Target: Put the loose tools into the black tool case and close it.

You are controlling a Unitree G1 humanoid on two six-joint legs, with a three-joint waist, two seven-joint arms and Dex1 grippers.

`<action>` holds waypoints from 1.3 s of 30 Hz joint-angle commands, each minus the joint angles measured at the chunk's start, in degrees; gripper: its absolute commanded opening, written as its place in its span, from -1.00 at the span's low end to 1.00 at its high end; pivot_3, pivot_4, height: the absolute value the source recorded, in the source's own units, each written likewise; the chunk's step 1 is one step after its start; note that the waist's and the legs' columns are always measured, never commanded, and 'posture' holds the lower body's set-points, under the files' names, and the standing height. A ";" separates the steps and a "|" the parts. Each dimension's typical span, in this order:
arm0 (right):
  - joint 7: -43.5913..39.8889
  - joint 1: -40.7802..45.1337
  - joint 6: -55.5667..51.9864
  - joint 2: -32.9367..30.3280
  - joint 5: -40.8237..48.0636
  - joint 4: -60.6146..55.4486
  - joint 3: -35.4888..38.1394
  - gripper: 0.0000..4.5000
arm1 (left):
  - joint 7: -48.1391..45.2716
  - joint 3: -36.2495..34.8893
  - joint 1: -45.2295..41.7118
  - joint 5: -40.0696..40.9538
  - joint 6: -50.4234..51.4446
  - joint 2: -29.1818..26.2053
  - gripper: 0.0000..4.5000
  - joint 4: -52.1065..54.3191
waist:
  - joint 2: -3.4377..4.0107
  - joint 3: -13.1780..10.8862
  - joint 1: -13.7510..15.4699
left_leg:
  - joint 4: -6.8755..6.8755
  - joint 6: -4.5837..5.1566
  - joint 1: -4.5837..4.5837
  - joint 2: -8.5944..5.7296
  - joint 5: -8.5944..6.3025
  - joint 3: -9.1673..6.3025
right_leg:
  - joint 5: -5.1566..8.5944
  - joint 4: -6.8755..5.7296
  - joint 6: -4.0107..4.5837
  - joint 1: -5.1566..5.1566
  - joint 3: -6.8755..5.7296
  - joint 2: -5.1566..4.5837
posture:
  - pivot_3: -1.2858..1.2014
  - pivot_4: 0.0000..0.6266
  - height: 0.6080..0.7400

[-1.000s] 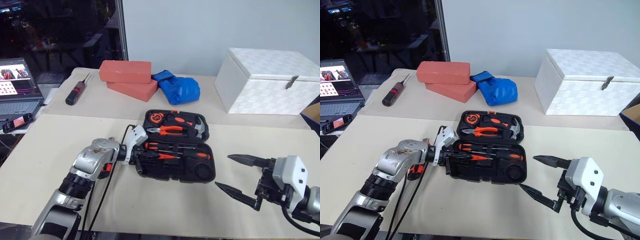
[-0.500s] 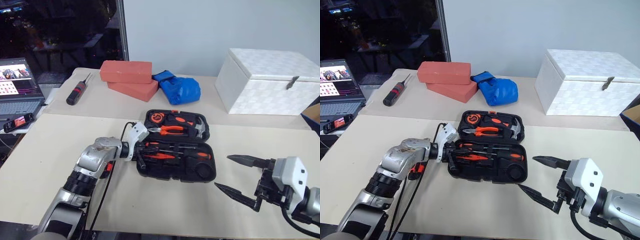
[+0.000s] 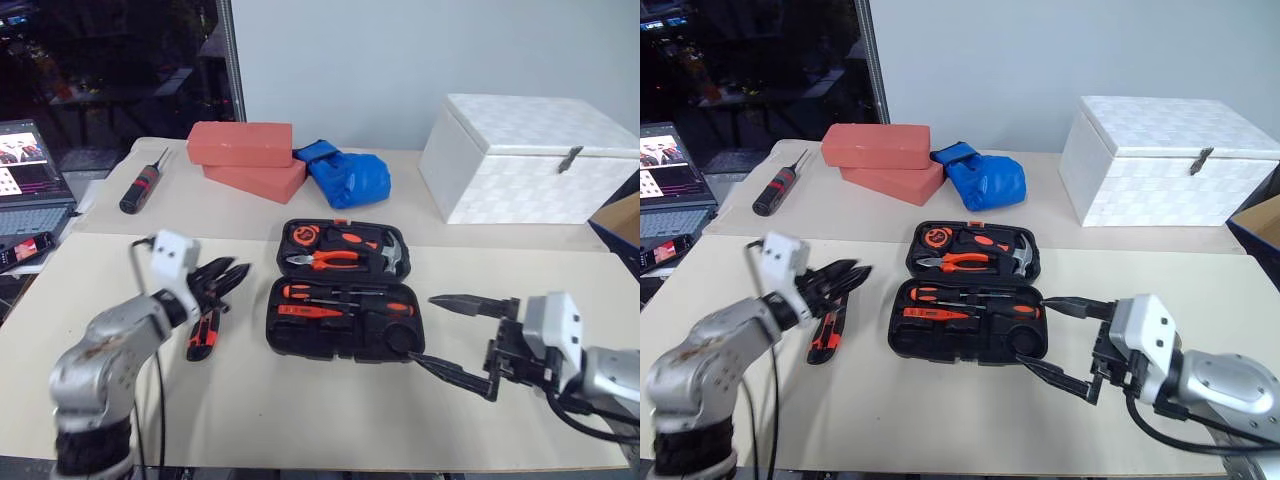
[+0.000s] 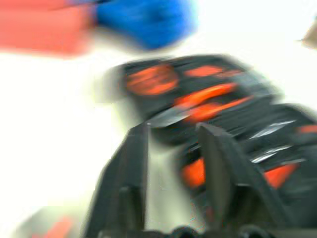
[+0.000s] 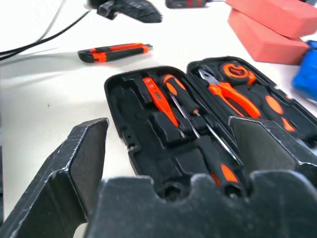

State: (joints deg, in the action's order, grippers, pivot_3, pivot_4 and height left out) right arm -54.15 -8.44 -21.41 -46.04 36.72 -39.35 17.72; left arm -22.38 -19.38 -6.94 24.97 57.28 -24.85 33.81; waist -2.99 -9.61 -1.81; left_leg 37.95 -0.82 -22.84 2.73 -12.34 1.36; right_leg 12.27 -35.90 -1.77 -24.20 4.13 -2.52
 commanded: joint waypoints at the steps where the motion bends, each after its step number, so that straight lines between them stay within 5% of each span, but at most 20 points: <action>1: -2.67 4.46 2.12 -0.92 -0.47 3.36 -2.13 1.00 | 10.34 2.61 4.95 -4.56 5.37 3.32 0.52 6.45 | -0.05 -0.02 0.54 | 0.00 0.00 -0.02 -0.02 0.00 0.00 | 0.00 0.02 0.00 0.00 0.00 -0.01 | 0.03 -0.52 1.00; 7: -5.27 7.08 2.51 -1.93 -0.61 5.72 -2.63 1.00 | 16.16 6.08 9.40 -7.97 6.60 7.34 0.52 5.28 | -0.05 -0.02 1.19 | 0.00 0.00 -0.01 -0.02 0.00 -0.02 | 0.10 0.03 0.19 -0.03 -0.03 0.02 | 0.03 -0.52 1.00; 11: -6.23 6.01 2.62 -2.63 -0.47 5.67 -0.88 1.00 | 14.48 6.46 11.24 -6.88 0.84 9.02 0.05 5.85 | 0.05 0.04 0.93 | 0.00 -0.01 0.01 -0.01 -0.01 0.01 | 0.13 0.01 0.23 -0.04 0.00 0.03 | 0.03 -0.52 1.00; 13: -5.76 5.39 2.51 -2.38 -0.33 5.22 -0.32 1.00 | 10.69 4.46 10.77 -4.58 -4.16 8.47 -0.19 6.65 | 0.02 0.02 1.00 | 0.00 -0.01 -0.01 -0.01 0.00 0.01 | 0.13 0.02 0.24 -0.05 0.00 0.02 | 0.03 -0.52 1.00; 18: -4.61 3.04 2.19 -1.75 0.16 3.11 0.91 1.00 | -10.12 1.23 6.23 5.99 -12.67 -1.08 -0.19 5.18 | -0.07 -0.03 1.27 | 0.00 -0.01 -0.09 0.01 0.00 -0.01 | 0.14 0.01 0.30 -0.13 -0.07 0.03 | 0.03 -0.52 1.00; 22: -5.49 -2.02 1.99 -2.27 1.09 1.16 5.57 1.00 | -40.14 14.82 -6.76 5.98 -21.73 -17.97 -0.19 -4.86 | 0.05 -0.04 1.76 | 0.00 -0.02 -0.11 0.00 -0.01 0.01 | 0.19 0.00 0.39 -0.17 -0.09 0.03 | 0.03 -0.52 1.00; 24: -6.50 -4.83 1.75 -2.91 1.34 0.42 8.68 1.00 | -49.57 21.94 -14.17 3.50 -26.75 -19.98 -0.19 -11.77 | 0.09 -0.05 2.11 | 0.00 -0.02 -0.12 -0.03 -0.01 0.04 | 0.20 0.11 0.38 -0.14 -0.06 -0.02 | 0.03 -0.52 1.00; 29: -6.66 -11.36 0.93 -2.89 1.61 -1.87 16.59 1.00 | -56.84 36.23 -27.25 -5.76 -37.03 -15.18 -0.19 -26.39 | 0.37 0.02 1.94 | 0.00 0.00 -0.37 -0.08 0.00 0.11 | 0.12 0.47 0.18 -0.10 0.02 -0.02 | 0.03 -0.52 1.00; 39: -3.81 -18.93 -1.05 -0.43 3.22 -8.42 23.10 1.00 | -51.34 45.28 -27.31 -16.60 -34.03 -11.91 -0.19 -28.37 | 0.37 0.00 1.09 | -0.03 0.19 -0.37 -0.04 -0.16 -0.09 | 0.19 0.03 -0.27 -0.19 -0.02 0.10 | 0.03 -0.52 1.00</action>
State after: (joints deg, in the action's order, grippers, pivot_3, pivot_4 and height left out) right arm -58.65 -27.06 -21.96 -46.57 38.19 -45.61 38.31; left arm -75.43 25.07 -33.91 10.46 22.47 -37.03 4.35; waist -2.62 -9.60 -0.72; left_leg 37.93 -0.64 -23.18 2.68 -12.49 1.26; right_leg 12.46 -35.87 -2.04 -24.35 4.13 -2.42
